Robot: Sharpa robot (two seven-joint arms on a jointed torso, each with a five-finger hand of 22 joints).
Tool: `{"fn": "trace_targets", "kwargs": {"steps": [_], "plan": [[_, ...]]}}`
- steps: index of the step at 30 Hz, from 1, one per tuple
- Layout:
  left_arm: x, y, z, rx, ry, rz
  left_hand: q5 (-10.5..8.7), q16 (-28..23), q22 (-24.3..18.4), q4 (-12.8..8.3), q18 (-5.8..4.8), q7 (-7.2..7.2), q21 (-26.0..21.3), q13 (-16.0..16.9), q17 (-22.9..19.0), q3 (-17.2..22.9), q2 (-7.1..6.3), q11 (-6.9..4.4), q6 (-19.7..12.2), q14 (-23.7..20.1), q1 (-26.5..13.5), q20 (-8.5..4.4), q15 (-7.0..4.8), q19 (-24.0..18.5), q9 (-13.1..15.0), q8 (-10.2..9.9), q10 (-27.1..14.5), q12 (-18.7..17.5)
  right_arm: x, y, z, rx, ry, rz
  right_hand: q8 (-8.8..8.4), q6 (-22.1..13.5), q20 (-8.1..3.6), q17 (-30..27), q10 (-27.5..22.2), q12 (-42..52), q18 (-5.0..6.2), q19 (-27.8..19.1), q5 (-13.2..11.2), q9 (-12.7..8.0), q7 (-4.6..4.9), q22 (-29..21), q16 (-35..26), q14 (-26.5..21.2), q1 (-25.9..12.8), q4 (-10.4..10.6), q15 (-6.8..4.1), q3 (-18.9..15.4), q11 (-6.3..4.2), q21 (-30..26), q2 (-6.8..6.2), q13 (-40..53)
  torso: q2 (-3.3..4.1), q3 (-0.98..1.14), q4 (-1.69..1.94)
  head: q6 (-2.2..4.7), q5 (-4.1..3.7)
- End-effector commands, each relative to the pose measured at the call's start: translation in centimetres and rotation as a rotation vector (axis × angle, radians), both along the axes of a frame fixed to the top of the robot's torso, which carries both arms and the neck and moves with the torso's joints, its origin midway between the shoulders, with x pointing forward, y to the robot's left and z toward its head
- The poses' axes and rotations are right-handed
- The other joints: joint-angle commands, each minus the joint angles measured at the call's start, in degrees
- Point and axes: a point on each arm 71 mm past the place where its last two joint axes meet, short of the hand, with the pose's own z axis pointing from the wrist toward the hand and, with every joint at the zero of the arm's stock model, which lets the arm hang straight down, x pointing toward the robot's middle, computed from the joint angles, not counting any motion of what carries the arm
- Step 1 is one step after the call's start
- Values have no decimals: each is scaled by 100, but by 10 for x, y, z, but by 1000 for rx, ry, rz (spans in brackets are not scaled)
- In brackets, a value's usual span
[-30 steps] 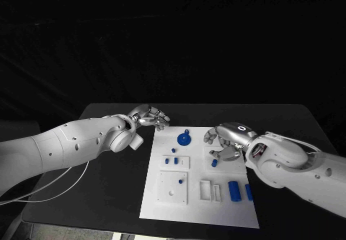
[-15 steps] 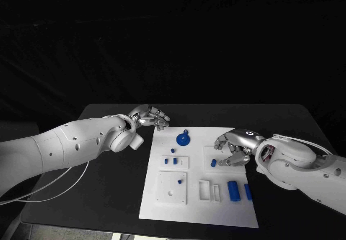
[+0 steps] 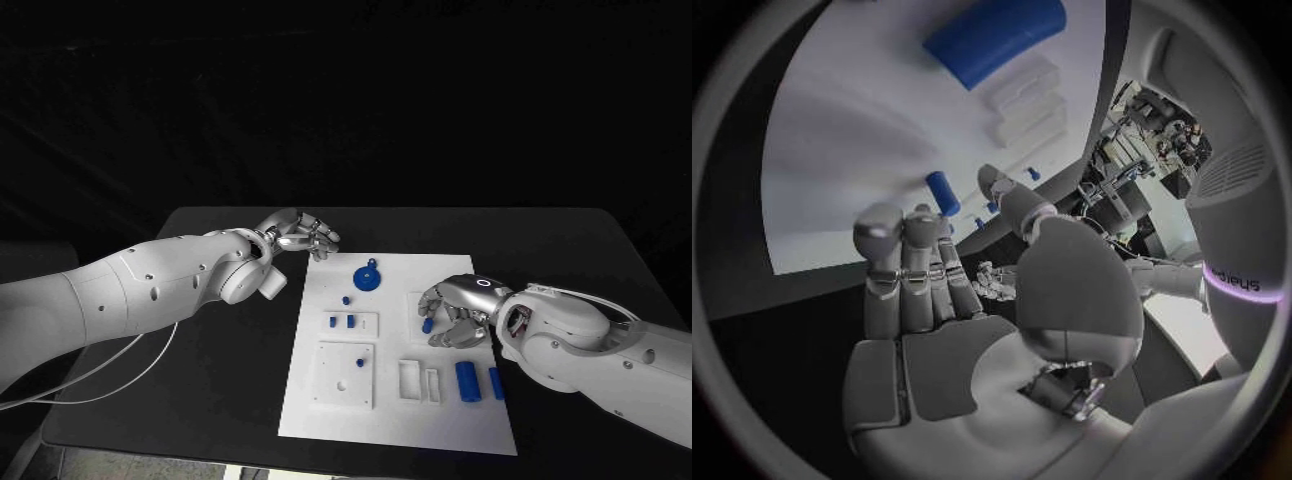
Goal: Assemble the parts on the task board
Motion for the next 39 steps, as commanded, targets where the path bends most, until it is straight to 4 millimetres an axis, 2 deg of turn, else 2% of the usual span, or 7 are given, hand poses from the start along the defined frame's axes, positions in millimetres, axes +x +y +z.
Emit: {"fn": "trace_targets", "kwargs": {"steps": [1, 9, 18, 22, 32, 35, 39], "plan": [[0, -2, 1, -14, -2, -14, 28, -24, 7, -6, 79, 1, -30, -7, -5, 17, 35, 14, -42, -24, -2, -2, 5, -24, -7, 23, -20, 30, -1, 3, 0, -12, -38, 19, 56, 103, 5, -21, 95, 63, 766, 61, -160, 0, 20, -9, 32, 37, 102, 100, -24, 201, -21, -37, -2, -28, 0, -4, 5, -7, -4], [-1, -3, 1, -15, 1, -19, 25, -26, 8, -1, 78, 2, -32, -8, -6, 13, 36, 15, -43, -23, -12, 0, 6, -23, -8, 25, -21, 31, -3, 6, -3, -29, -64, 34, 228, 408, -24, -48, 495, 301, 766, 164, -188, 36, 67, 31, 72, 127, 316, 381, -163, 871, -166, 26, 34, -30, 1, -6, 1, -32, 0], [-1, -2, 1, -14, 2, -19, 24, -29, 9, 3, 78, 4, -34, -10, -7, 8, 34, 16, -47, -23, -20, 2, 7, -24, -9, 25, -23, 30, -4, 10, -1, -23, -130, 36, 462, 861, -140, -43, 1006, 640, 766, 197, -189, 125, -95, 112, 97, 161, 358, 422, -369, 1177, -380, 112, 257, 137, -2, 0, -2, -59, 0], [-1, -2, 1, -15, 2, -20, 23, -29, 10, 4, 78, 4, -34, -10, -7, 7, 33, 16, -48, -24, -22, 2, 8, -24, -9, 24, -24, 30, -3, 10, 0, -35, -177, 21, 503, 948, -170, -37, 1071, 707, 766, 199, -188, 150, -137, 134, 104, 166, 434, 354, -410, 1297, -422, 130, 353, 192, -1, 0, -4, -71, 1], [0, -2, 1, -48, 18, -13, 4, -297, -52, 39, 56, 20, -231, -42, -118, 15, 43, 37, -95, -224, -95, 109, 127, -198, -26, 37, -70, 21, -5, 9, 3, -11, -202, 14, 538, 1050, -213, -19, 1121, 812, 766, 236, -189, 190, -177, 182, 132, 190, 463, 301, -449, 1556, -462, 185, 326, 307, -2, 1, -2, -44, 6], [1, 0, 0, -85, 46, -2, -248, -496, -107, 280, 40, 57, -368, -74, -194, -127, -22, 77, -177, -331, -441, 201, 222, -294, -42, 17, -140, -19, -5, 9, 6, 9, -213, 10, 540, 1055, -216, -18, 1122, 818, 766, 239, -189, 193, -179, 186, 134, 192, 462, 299, -452, 1569, -464, 189, 322, 314, -3, 5, 2, -35, 9], [0, 0, 0, -96, 54, -12, -248, -698, -170, 589, 64, 88, -532, -113, -265, -676, -12, 115, -309, -481, -1169, 279, 302, -461, -42, -12, -245, -81, -5, 12, 12, 51, -241, 11, 546, 1072, -228, -15, 1131, 833, 766, 249, -189, 201, -185, 193, 141, 197, 456, 297, -458, 1590, -471, 199, 311, 331, -8, 3, -4, -21, 6]]}}
